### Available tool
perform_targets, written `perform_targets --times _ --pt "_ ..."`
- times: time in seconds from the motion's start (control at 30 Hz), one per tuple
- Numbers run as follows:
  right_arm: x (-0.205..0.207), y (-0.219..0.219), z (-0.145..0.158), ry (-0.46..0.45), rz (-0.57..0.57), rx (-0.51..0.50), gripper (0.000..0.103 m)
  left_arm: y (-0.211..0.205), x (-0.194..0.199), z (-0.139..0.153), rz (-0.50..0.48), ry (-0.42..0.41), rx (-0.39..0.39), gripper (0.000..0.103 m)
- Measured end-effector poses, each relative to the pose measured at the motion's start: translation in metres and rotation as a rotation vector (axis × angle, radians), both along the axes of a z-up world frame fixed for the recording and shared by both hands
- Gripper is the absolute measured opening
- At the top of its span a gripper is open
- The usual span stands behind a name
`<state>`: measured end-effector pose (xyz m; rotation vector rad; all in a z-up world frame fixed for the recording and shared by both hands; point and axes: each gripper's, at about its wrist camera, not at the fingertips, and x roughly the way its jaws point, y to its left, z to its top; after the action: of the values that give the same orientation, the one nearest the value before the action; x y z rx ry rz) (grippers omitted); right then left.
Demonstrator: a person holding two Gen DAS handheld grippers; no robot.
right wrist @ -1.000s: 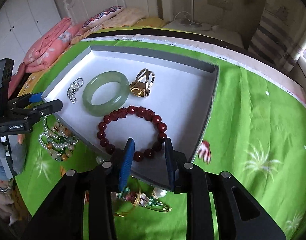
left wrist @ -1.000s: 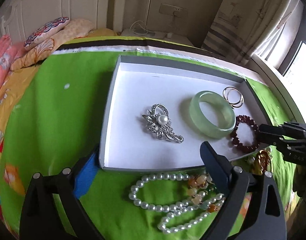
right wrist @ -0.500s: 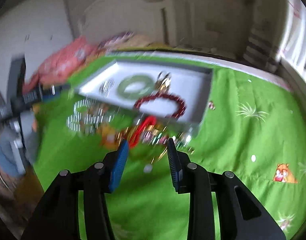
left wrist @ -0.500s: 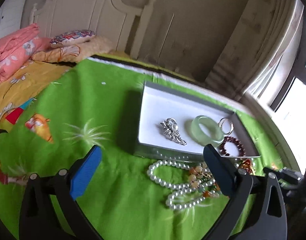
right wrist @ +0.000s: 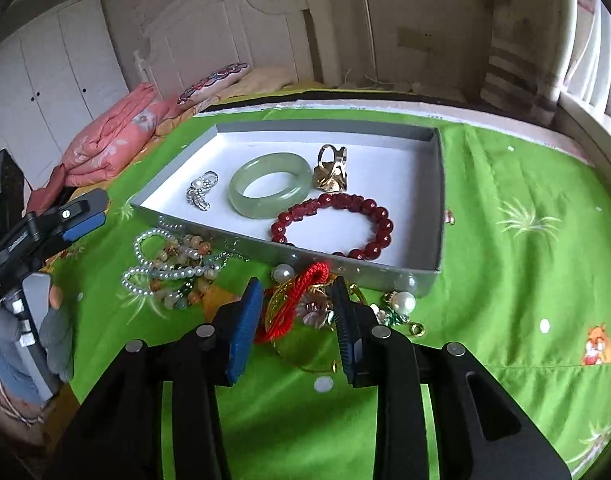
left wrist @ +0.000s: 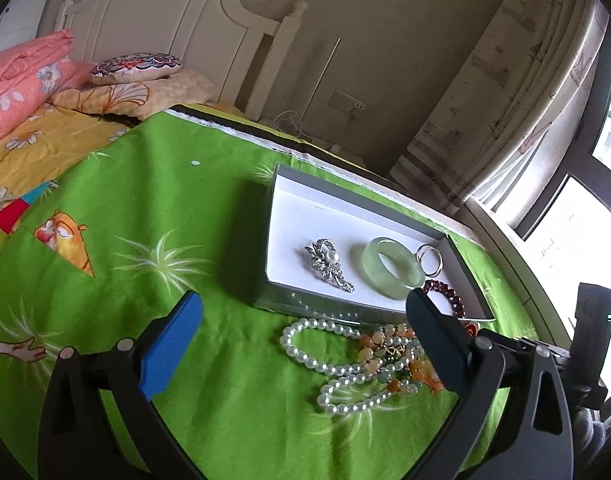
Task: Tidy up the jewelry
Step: 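Grasp the red string bracelet from the pile with the right tool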
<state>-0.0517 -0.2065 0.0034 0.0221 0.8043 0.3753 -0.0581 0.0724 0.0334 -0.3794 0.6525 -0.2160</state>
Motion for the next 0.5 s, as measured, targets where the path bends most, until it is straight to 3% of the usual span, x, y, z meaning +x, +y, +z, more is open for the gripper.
perform_targets --times 0.2,0.33,0.5 --pt "-0.002 0.006 -0.001 -0.014 0.016 -0.022 0.008 0.002 0.004 -0.002 -0.002 0.016 -0.005 0.101" --pt "-0.022 -0.019 0.013 -0.045 0.026 0.183 0.007 0.003 0.006 -0.003 0.006 0.023 -0.007 0.101" --pt "-0.041 -0.041 0.030 -0.088 0.005 0.291 0.007 0.002 0.005 -0.003 0.006 0.019 0.002 0.101"
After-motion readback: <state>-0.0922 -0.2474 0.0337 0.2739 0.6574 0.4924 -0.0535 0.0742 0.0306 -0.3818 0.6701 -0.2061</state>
